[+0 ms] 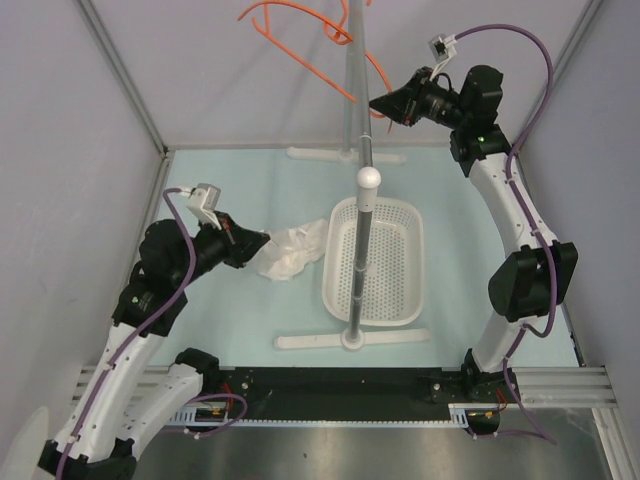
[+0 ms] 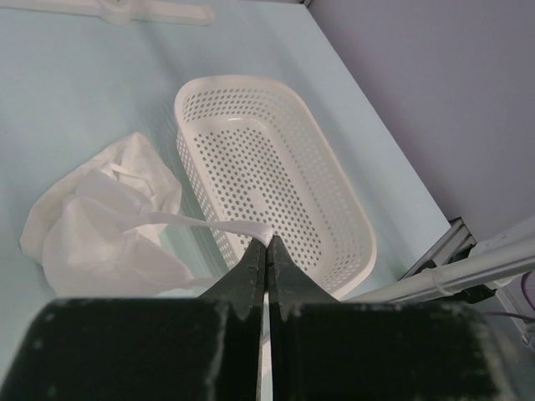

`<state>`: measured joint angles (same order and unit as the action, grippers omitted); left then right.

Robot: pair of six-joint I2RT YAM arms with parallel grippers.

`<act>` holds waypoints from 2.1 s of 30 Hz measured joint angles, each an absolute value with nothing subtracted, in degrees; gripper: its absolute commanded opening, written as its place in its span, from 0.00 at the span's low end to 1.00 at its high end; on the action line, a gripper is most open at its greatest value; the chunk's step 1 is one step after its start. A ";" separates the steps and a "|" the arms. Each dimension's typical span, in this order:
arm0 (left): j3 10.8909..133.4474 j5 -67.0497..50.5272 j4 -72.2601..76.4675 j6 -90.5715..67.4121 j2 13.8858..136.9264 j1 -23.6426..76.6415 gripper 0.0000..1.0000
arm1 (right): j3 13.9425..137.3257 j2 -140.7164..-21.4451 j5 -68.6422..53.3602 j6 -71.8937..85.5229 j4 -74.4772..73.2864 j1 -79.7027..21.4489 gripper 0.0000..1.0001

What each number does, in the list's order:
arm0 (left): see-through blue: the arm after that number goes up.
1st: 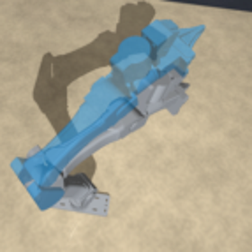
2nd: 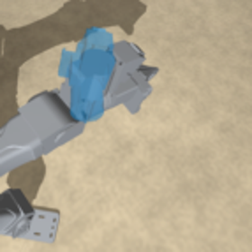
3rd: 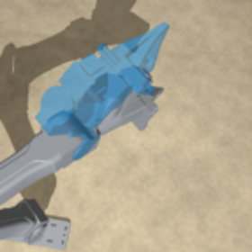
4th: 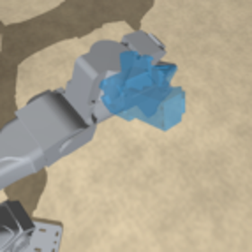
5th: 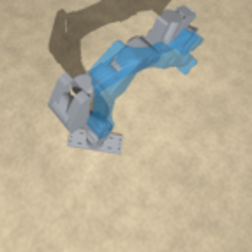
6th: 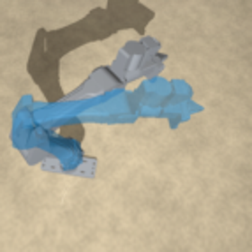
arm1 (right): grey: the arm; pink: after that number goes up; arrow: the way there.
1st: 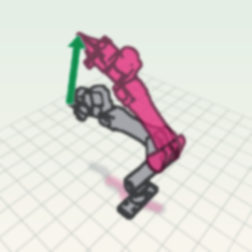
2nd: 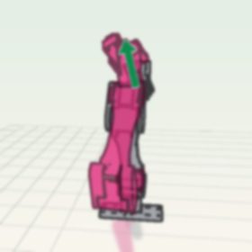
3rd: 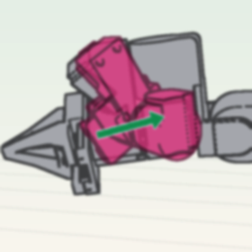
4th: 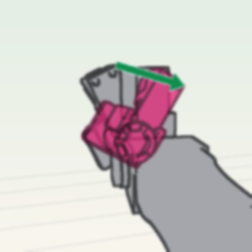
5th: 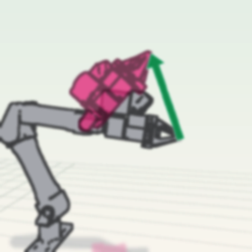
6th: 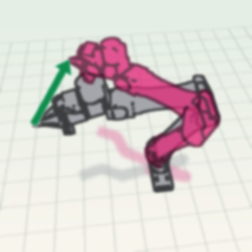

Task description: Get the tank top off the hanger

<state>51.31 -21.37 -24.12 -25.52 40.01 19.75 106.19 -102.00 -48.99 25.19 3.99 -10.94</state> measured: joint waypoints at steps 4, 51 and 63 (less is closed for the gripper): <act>54.63 -22.33 -24.51 -25.82 40.12 19.75 0.00 | 104.22 -102.00 -48.99 26.06 4.14 -10.46 0.00; 90.19 -28.97 -4.62 -42.24 62.59 27.00 0.00 | 49.56 -60.49 -39.53 25.74 -1.10 -8.99 1.00; 85.36 -26.68 -0.01 -44.73 71.20 30.89 0.00 | 42.22 -64.99 -44.51 25.02 19.70 -29.54 1.00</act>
<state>85.36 -26.68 -0.01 -44.73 71.20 30.89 42.22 -64.99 -44.51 25.02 19.70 -29.54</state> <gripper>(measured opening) 0.005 0.994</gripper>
